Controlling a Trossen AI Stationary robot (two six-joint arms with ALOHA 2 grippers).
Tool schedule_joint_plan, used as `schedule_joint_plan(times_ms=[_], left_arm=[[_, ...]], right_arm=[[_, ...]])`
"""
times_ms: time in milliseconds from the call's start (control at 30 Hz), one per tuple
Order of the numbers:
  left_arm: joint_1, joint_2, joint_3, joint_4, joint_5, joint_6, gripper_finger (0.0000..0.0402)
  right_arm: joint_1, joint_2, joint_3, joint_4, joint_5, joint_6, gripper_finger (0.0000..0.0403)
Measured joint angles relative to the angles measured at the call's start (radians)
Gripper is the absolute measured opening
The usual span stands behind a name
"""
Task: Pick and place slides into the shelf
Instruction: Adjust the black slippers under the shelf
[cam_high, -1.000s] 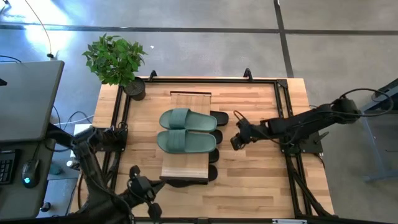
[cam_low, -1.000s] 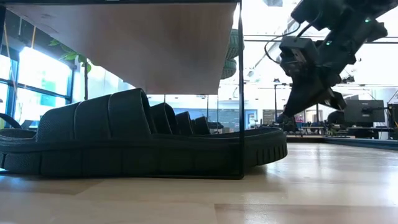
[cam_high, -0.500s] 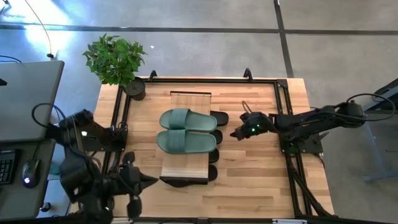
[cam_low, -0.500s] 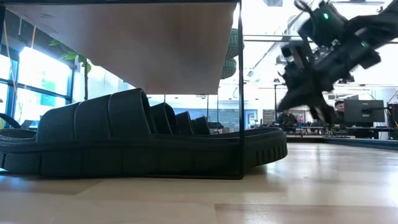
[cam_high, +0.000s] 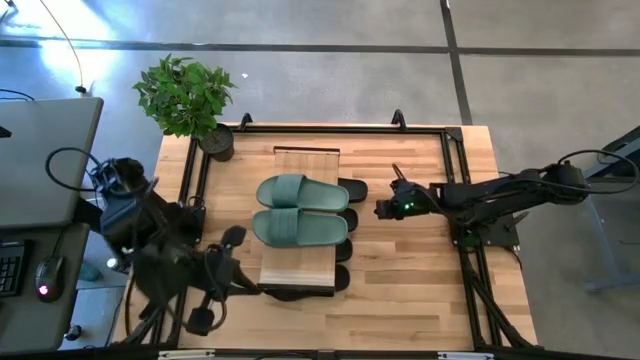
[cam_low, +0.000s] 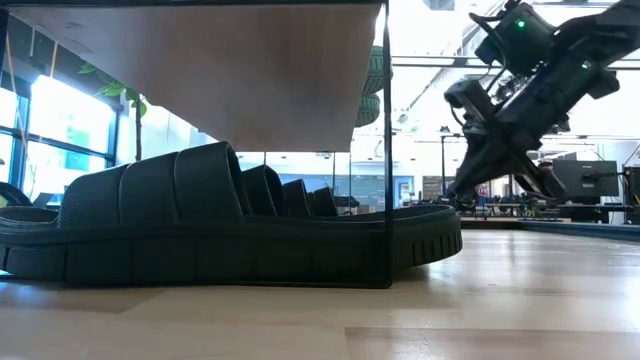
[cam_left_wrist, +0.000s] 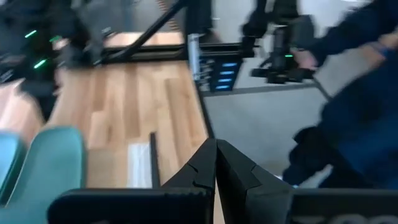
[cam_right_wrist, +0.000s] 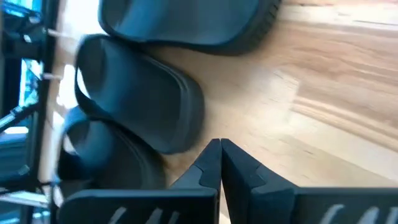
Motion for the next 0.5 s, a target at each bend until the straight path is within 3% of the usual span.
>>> schedule_joint_plan(times_ms=[133, 500], left_arm=[[0.074, -0.013, 0.0, 0.041, 0.13, 0.139, 0.0], [0.121, -0.018, 0.0, 0.029, 0.21, 0.243, 0.0]], right_arm=[[-0.005, 0.058, 0.028, -0.007, -0.004, 0.001, 0.0], [-0.001, 0.271, 0.04, 0.237, -0.049, 0.051, 0.0]])
